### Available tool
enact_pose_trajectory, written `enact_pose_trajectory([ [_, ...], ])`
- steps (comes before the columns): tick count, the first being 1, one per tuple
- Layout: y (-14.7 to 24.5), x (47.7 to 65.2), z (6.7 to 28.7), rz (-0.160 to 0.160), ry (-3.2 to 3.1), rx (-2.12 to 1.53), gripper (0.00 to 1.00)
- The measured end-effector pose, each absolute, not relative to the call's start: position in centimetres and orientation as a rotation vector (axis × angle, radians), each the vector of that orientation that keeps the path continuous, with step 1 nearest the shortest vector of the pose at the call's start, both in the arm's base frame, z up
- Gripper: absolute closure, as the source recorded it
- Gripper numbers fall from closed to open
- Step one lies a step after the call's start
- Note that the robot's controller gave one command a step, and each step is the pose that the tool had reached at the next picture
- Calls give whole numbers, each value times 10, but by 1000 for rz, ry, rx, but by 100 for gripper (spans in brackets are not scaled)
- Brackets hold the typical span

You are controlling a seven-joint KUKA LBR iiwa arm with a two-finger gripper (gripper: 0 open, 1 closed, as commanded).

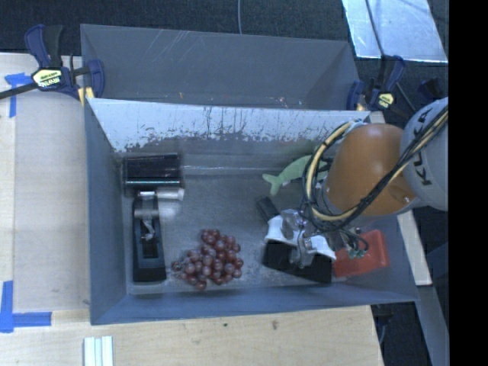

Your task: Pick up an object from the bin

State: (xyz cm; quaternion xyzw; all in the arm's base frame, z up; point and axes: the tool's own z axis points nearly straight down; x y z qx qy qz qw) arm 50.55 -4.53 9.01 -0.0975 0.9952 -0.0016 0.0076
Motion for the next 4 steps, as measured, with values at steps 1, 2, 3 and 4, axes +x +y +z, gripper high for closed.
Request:
enact_pose_trajectory([
  [1, -44, 507, 87, -8, 3113, -246, 100],
  [2, -43, 507, 86, -10, 3113, -223, 100],
  [3, -22, 534, 81, -35, 3031, -705, 100],
  [4, -22, 534, 81, -35, 3031, -703, 100],
])
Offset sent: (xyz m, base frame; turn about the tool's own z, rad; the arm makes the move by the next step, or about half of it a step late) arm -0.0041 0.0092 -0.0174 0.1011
